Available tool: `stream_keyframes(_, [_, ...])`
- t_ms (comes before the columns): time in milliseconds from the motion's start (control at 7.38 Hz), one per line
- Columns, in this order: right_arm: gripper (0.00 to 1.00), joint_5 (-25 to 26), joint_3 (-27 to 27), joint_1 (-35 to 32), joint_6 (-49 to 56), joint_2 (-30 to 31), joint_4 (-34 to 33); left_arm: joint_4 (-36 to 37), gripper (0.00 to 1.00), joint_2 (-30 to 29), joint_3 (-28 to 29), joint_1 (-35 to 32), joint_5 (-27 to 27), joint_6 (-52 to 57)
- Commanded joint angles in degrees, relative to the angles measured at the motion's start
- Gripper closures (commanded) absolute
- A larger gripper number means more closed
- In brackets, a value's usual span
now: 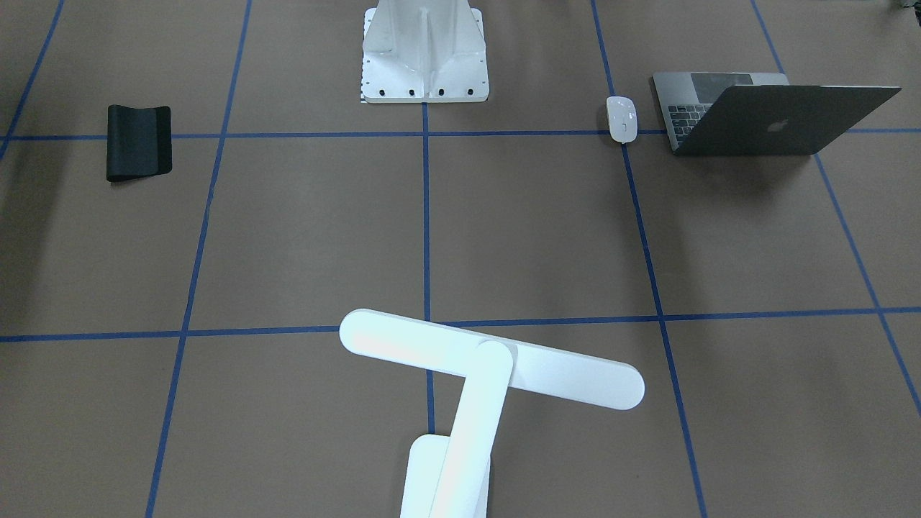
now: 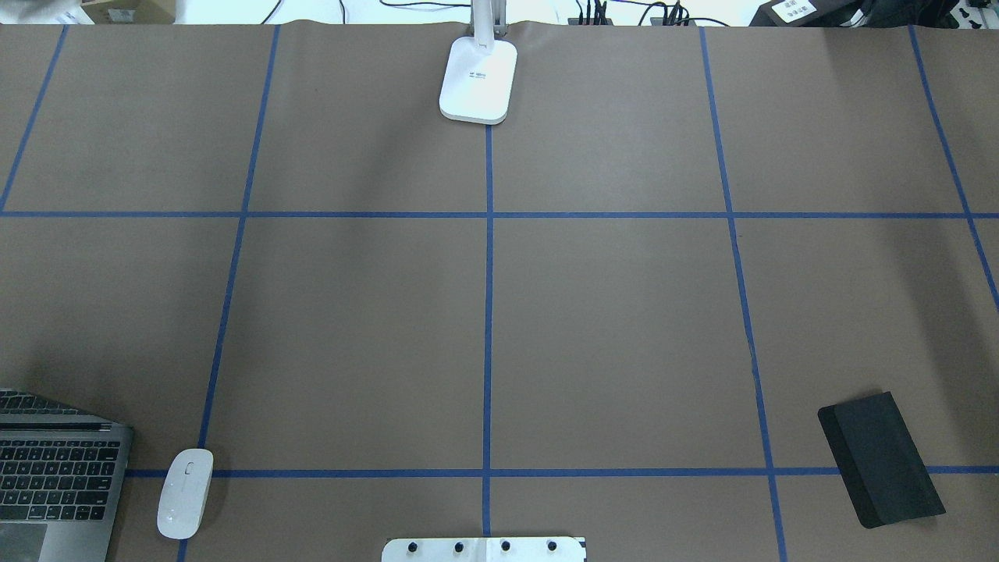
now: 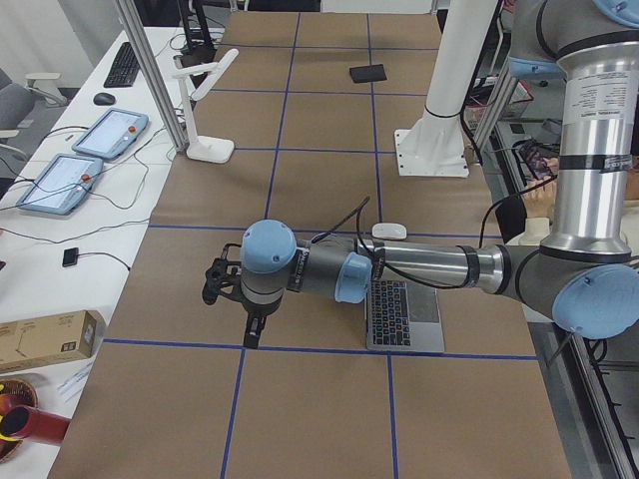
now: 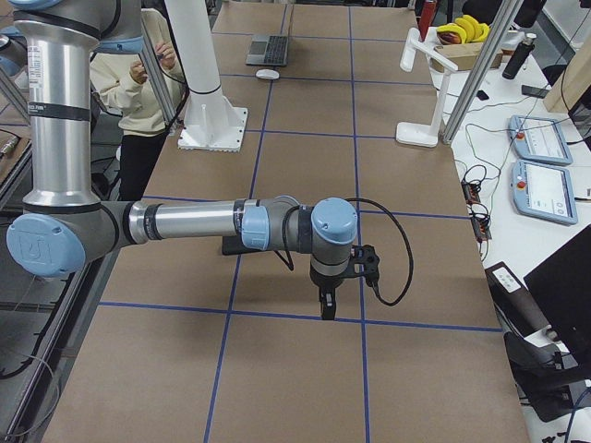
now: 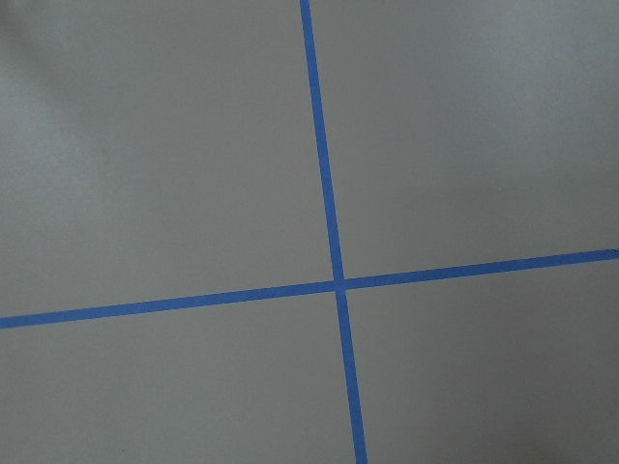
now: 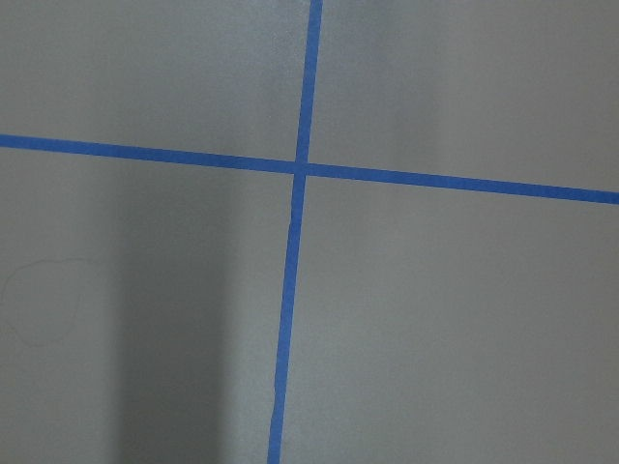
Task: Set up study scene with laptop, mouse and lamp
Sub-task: 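Lower the left gripper onto the near edge of the silver laptop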
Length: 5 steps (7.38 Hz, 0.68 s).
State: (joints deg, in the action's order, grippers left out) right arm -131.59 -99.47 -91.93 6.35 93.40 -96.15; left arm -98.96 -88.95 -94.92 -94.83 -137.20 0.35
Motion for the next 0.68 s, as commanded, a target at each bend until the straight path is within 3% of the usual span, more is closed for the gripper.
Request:
stream_keyframes(0, [0.00, 0.0, -0.1, 0.0, 0.3, -0.6, 0.0, 0.2, 0.00, 0.1, -0.2, 0.0, -0.3, -0.3])
stream_keyframes(136, [0.00, -0.2, -0.9, 0.2, 0.3, -0.9, 0.0, 0.1, 0.00, 2.2, -0.6, 0.0, -1.4, -0.3])
stream_keyframes(542, [0.00, -0.1, -2.0, 0.2, 0.5, 0.0, -0.6, 2.8, 0.00, 7.0, -2.2, 0.1, -3.5, -23.3])
